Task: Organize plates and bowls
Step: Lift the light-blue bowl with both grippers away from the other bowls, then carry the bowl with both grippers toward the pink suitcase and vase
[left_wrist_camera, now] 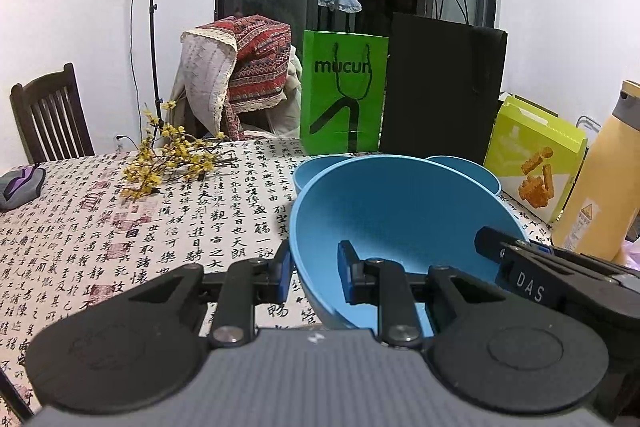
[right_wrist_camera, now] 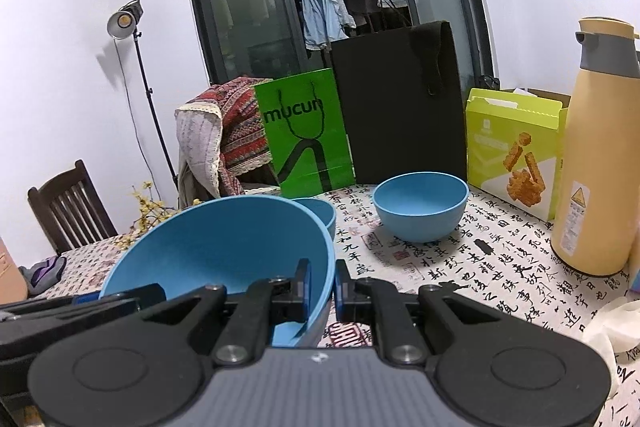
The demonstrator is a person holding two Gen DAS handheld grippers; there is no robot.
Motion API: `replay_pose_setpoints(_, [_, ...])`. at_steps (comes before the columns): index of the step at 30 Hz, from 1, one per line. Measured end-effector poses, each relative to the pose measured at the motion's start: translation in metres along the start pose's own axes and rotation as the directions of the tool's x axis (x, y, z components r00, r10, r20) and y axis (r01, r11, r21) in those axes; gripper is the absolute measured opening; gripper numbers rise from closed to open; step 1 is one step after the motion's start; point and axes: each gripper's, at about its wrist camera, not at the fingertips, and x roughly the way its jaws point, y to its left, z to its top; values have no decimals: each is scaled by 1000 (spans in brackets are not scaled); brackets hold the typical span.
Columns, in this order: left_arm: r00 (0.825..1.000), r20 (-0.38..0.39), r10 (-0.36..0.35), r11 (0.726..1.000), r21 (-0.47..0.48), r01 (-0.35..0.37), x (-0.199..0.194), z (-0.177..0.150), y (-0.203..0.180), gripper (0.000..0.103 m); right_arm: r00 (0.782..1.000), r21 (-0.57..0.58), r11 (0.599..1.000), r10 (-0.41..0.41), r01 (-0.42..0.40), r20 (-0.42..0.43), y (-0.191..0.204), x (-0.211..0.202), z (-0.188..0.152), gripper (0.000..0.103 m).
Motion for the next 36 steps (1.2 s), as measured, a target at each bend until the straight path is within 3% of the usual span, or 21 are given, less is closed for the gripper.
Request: replay_pose_setpoints(36, [998, 35, 60, 996, -73, -57, -57, -25, 69, 24, 996, -67, 994, 85, -85, 4, 68, -42, -24, 11])
